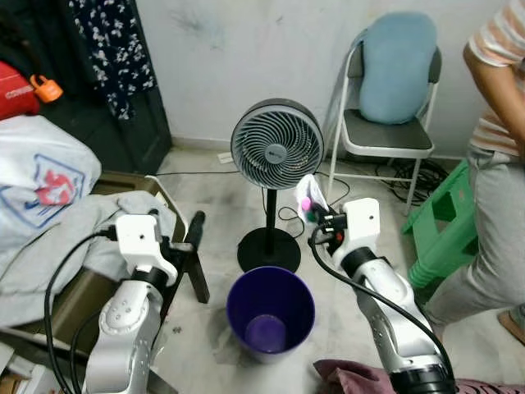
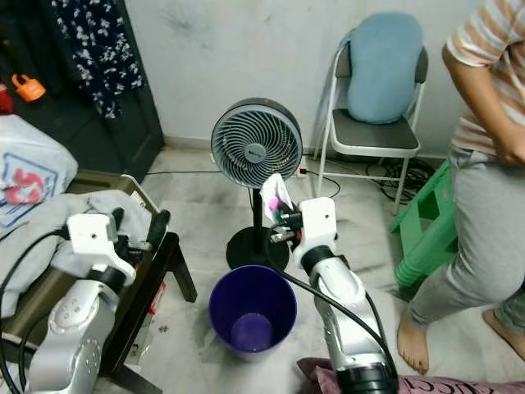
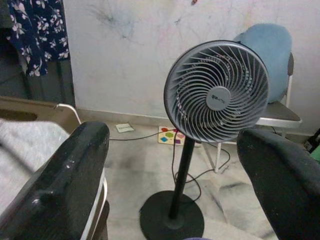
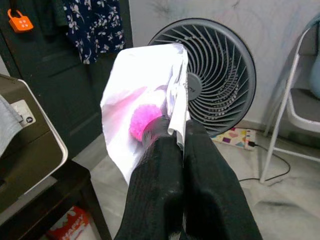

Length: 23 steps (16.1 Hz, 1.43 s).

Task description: Clean up the room

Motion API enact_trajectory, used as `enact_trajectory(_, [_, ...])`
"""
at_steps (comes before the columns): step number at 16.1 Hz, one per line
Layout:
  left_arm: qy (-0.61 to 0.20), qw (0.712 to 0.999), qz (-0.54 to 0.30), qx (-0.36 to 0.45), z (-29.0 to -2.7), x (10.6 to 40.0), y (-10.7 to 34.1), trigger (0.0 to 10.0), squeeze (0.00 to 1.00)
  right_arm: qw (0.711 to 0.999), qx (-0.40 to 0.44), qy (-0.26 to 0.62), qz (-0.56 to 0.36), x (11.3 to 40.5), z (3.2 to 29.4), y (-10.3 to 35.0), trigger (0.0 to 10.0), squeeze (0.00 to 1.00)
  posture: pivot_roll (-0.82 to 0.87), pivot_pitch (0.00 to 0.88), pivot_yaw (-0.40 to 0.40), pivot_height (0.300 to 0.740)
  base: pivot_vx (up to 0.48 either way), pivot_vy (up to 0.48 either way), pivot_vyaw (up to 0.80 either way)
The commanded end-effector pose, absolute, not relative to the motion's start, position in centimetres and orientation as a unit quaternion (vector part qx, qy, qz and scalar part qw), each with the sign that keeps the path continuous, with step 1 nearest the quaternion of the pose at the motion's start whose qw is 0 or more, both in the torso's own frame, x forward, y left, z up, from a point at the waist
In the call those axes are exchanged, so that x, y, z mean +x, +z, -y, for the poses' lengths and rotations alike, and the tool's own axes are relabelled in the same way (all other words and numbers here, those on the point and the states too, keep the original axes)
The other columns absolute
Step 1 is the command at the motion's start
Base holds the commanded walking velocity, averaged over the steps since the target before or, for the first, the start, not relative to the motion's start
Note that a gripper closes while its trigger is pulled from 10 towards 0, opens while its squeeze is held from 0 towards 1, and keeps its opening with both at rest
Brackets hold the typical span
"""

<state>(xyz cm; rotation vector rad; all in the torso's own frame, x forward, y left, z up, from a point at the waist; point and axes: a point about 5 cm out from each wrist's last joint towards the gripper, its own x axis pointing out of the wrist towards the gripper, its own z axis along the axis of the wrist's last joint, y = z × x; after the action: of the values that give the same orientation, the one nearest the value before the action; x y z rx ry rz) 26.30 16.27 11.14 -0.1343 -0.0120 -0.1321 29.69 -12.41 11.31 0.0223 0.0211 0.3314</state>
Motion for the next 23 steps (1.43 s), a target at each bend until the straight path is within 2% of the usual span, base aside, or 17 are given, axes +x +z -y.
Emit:
enact_trajectory(1, [-0.077,0.995,0.0,-0.055,-17.1,25.4,11.0,10.0,0.0,0.985,0.013,0.169,-0.004,29.7,11.7,11.6,10.0,0.0,-0.07,0.019,0.002,0.74,0.0,0.0,0.8])
enact_trajectory(4, [-0.138,0.99,-0.016,-0.032,-17.6,24.1,10.6,10.0,0.0,0.992,0.009,0.125,-0.016,29.8,12.4,11.3,10.0,0.0,-0.05,0.043,0.008,0.74,0.0,0.0,0.4])
enact_trajectory(9, [-0.175,0.984,-0.043,-0.003,-18.9,23.1,10.6,10.0,0.0,0.996,0.015,0.072,-0.043,29.8,13.1,10.6,10.0,0.0,-0.04,0.073,0.024,0.74,0.0,0.0,0.0])
enact_trajectory(12, [-0.204,0.978,-0.036,-0.014,-18.0,22.7,11.0,10.0,0.0,0.996,0.015,0.067,-0.051,29.7,13.0,10.3,10.0,0.0,-0.03,0.077,0.024,0.74,0.0,0.0,0.0])
enact_trajectory(20, [-0.202,0.979,-0.034,-0.021,-17.4,22.6,11.0,10.0,0.0,0.996,0.017,0.068,-0.054,30.2,13.0,10.4,10.0,0.0,-0.03,0.064,0.014,0.74,0.247,0.0,0.0])
enact_trajectory(23, [-0.19,0.981,-0.036,-0.017,-17.4,22.8,10.9,10.0,0.0,0.996,0.018,0.07,-0.057,30.3,12.8,10.4,10.0,0.0,-0.03,0.061,0.013,0.74,0.0,0.0,0.27])
